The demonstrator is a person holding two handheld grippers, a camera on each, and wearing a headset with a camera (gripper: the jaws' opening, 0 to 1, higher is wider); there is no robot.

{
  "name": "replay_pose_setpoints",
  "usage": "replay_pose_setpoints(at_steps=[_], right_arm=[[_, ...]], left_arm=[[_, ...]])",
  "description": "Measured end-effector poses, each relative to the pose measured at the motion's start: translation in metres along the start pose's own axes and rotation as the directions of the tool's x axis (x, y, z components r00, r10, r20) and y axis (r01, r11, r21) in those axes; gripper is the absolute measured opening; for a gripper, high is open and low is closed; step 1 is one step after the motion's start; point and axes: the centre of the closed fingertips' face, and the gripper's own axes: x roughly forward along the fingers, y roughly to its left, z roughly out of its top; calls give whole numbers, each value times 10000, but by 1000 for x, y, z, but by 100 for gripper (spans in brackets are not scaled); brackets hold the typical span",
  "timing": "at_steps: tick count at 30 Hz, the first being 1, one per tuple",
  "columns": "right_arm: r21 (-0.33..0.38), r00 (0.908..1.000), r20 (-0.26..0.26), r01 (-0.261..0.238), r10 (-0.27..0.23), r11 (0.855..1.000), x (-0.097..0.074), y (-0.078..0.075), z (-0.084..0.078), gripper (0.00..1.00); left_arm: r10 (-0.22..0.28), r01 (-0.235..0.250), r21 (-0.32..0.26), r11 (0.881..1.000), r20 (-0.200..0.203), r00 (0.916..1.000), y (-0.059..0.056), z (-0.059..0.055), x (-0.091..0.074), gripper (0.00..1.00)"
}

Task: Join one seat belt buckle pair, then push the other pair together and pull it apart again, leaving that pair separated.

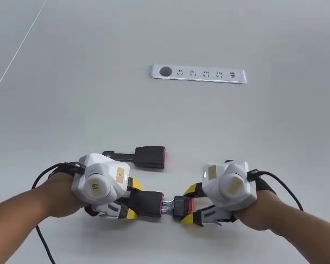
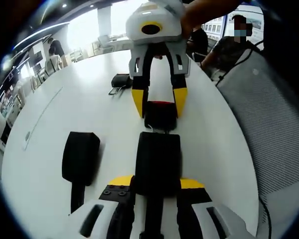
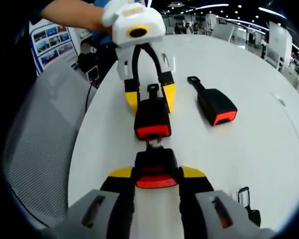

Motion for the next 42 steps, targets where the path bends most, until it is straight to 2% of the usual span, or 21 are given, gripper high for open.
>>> replay_pose_setpoints(at_steps=[5, 8, 11, 17, 18, 19, 24, 35, 39, 42], right_arm=[[-46, 9999, -40, 95, -96, 9999, 5, 0, 5, 34], [-38, 9999, -37, 108, -108, 9999, 6, 0, 8, 33], [44, 9997, 187, 127, -127, 9999, 10, 0, 12, 33], [99, 9996, 189, 200, -202, 9998, 13, 0, 15, 33], [54, 9991, 391, 183, -185, 9998, 15, 0, 22, 33], [25, 9997, 103, 234, -234, 9997, 12, 1, 19, 33], [-48, 9997, -6, 244, -244, 9997, 12, 0, 18, 33], [-308, 9987, -398, 293, -305, 9991, 11, 1, 15, 33], [-229, 9994, -202, 288, -293, 9993, 9, 0, 12, 33], [-212, 9992, -233, 325, -330, 9992, 10, 1, 13, 33]], left_arm=[[-10, 16, 236, 9997, -264, 9997, 0, 0, 1, 32], [2, 2, 152, 9999, -244, 9997, 0, 0, 0, 32], [8, -6, 101, 9999, -280, 9996, 0, 0, 0, 32], [3, 1, 125, 9999, -318, 9995, 1, -1, 0, 32], [-12, 17, 162, 9999, -296, 9996, 1, 0, 0, 32], [10, -7, 160, 9999, -205, 9998, 2, 1, 2, 32], [11, -7, 146, 9999, -320, 9995, 2, 0, 1, 32], [-47, 53, 200, 9998, -284, 9996, 0, -4, -2, 32], [-80, 88, 329, 9994, -270, 9996, -1, -4, -2, 32], [-67, 69, 290, 9996, -62, 10000, -1, -5, -3, 32]])
